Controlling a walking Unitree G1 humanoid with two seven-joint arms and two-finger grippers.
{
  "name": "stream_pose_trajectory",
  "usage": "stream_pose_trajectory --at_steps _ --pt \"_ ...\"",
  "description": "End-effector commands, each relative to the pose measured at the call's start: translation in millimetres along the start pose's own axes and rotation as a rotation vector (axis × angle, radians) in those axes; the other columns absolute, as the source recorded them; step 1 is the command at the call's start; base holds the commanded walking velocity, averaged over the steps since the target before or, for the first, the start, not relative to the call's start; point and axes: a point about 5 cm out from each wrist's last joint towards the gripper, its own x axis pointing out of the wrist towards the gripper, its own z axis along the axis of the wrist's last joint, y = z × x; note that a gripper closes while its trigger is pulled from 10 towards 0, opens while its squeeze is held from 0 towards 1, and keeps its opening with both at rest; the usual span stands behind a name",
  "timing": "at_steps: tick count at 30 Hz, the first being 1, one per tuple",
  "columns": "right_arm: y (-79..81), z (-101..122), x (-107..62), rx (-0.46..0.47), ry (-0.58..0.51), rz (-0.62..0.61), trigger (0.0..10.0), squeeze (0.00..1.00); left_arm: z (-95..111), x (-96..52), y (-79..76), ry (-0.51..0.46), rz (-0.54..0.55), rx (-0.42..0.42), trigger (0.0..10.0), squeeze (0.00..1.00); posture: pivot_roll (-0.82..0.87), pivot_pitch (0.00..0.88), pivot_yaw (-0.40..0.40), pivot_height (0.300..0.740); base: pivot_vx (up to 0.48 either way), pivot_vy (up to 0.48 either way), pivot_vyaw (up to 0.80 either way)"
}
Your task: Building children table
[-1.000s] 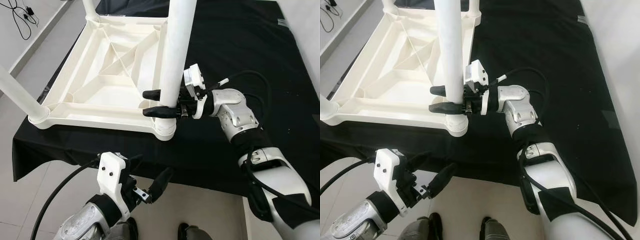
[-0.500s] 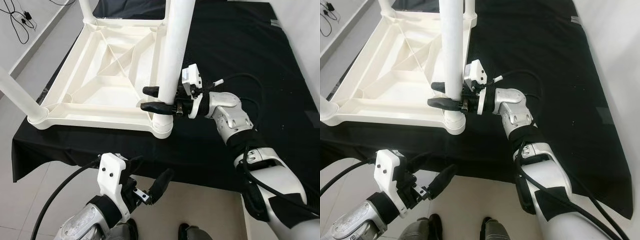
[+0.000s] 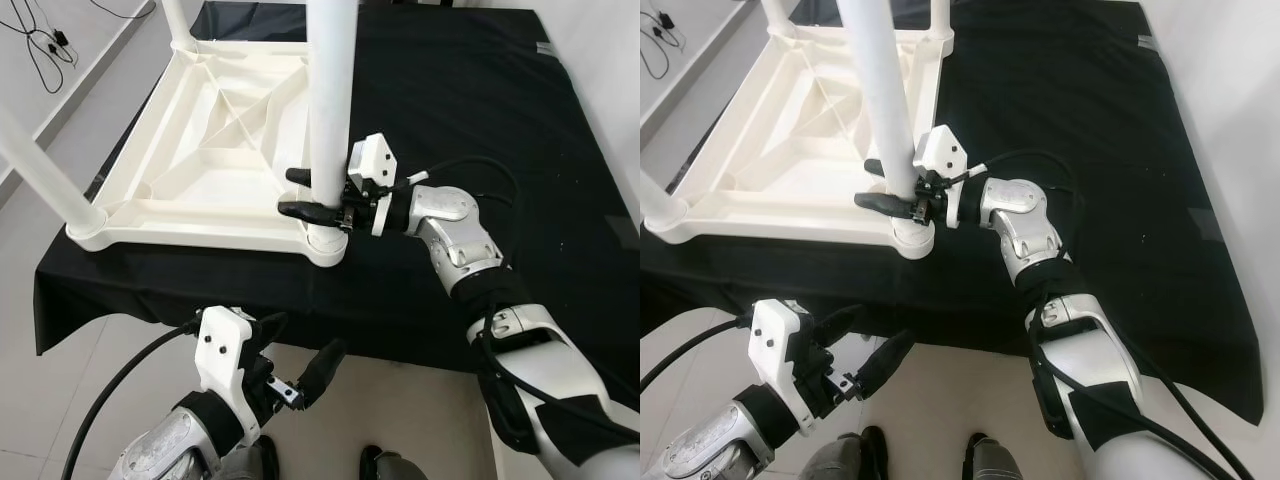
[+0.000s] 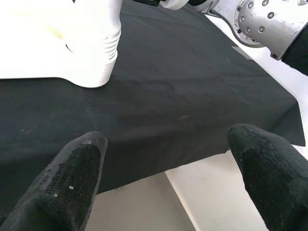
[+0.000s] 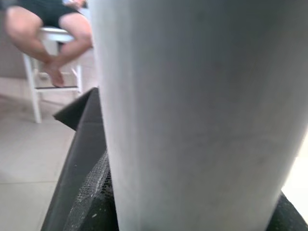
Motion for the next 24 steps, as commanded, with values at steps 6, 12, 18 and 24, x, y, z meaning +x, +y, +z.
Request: stream_pose_trajectory --at_steps 6,12,18,24 --pt "16.1 -46.8 -26.0 0.321 0.279 -0.253 10.0 0.00 -1.8 -1.6 -2.0 0.010 -0.004 -0.019 10.0 0.00 0.01 0.308 -0.009 0.740 0.000 0.000 0.00" --pt "13.6 -48.3 -33.3 0.443 0.289 -0.479 10.0 0.00 -2.3 -0.2 -1.6 0.008 -0.009 -0.022 10.0 0.00 0.01 0.301 -0.014 0.740 0.000 0.000 0.00" --pt "44.7 -44.0 -28.7 0.533 0.200 -0.772 10.0 0.00 -2.4 -0.1 0.2 0.005 -0.003 -0.017 10.0 0.00 0.01 0.298 -0.023 0.740 0.000 0.000 0.00" --pt "77.8 -25.6 -14.2 0.547 0.040 -0.801 10.0 0.00 -2.3 0.0 2.0 0.007 -0.001 -0.013 10.0 0.00 0.02 0.293 -0.009 0.740 0.000 0.000 0.00"
